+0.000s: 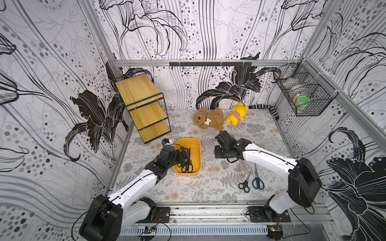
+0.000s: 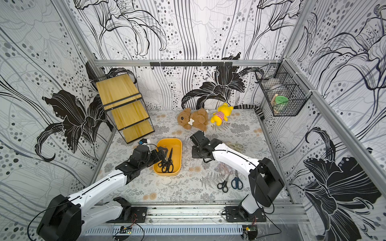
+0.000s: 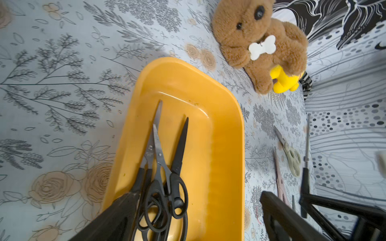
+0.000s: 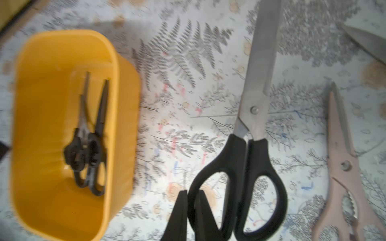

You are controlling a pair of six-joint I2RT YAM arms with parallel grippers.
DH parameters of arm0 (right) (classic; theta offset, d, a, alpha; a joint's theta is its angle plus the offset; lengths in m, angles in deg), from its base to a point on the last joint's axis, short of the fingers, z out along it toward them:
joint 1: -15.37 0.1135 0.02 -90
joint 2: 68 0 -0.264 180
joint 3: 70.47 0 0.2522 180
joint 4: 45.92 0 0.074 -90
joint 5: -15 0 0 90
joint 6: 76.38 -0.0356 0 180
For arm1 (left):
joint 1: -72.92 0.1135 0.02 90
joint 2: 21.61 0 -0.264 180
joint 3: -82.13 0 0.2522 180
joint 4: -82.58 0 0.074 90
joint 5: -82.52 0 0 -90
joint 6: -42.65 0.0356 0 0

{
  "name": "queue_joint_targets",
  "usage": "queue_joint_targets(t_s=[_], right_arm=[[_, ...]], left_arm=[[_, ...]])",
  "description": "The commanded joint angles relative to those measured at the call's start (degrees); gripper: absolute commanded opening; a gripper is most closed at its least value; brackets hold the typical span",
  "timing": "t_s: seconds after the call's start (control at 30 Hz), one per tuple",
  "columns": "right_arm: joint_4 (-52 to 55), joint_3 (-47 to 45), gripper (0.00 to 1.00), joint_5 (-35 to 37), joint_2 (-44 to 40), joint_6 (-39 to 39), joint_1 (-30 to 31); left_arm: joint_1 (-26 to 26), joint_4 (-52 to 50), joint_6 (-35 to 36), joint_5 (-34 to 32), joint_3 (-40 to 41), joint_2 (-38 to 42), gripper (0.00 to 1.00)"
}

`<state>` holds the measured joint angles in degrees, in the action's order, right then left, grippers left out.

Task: Put the scissors into the storage box
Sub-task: Pick up the scissors from the center of the board, then place the scissors in the storage box.

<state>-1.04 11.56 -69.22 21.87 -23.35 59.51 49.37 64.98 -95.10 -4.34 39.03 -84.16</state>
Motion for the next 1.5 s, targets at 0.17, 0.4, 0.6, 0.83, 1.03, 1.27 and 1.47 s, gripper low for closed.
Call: queue_joint_targets(t_s=[0.17, 0.4, 0.6, 0.83, 1.03, 1.27, 1.47], right_arm=[[-0.1, 10.9, 0.00, 2.1, 4.1, -2.1, 8.2], [-2.6, 17.1, 0.00, 0.1, 11.9, -3.7, 13.6], [-3.8, 19.4, 0.00, -2.2, 17.3, -5.8, 17.1], [-5.9, 19.4, 0.00, -5.0, 22.5, -7.8, 18.5], [-5.8, 21.2, 0.02, -3.2, 26.4, -9.3, 18.7], [-4.0, 22.6, 0.15, -1.7, 29.1, -9.6, 18.6], [-4.3, 22.2, 0.32, -0.7, 27.6, -8.9, 18.7]], left_arm=[[12.1, 3.9, -1.5, 7.0, 5.4, 3.6, 0.97], [19.4, 4.4, -2.0, 9.6, 9.6, 5.6, 0.97], [22.4, 6.6, -4.0, 12.0, 12.2, 5.8, 0.97], [22.8, 5.9, -3.7, 12.7, 12.0, 6.3, 0.97], [22.8, 4.5, -3.3, 12.5, 12.3, 8.2, 0.97], [22.8, 2.7, -2.4, 11.8, 12.7, 10.0, 0.97], [22.8, 2.7, -2.4, 11.9, 12.8, 10.1, 0.97]])
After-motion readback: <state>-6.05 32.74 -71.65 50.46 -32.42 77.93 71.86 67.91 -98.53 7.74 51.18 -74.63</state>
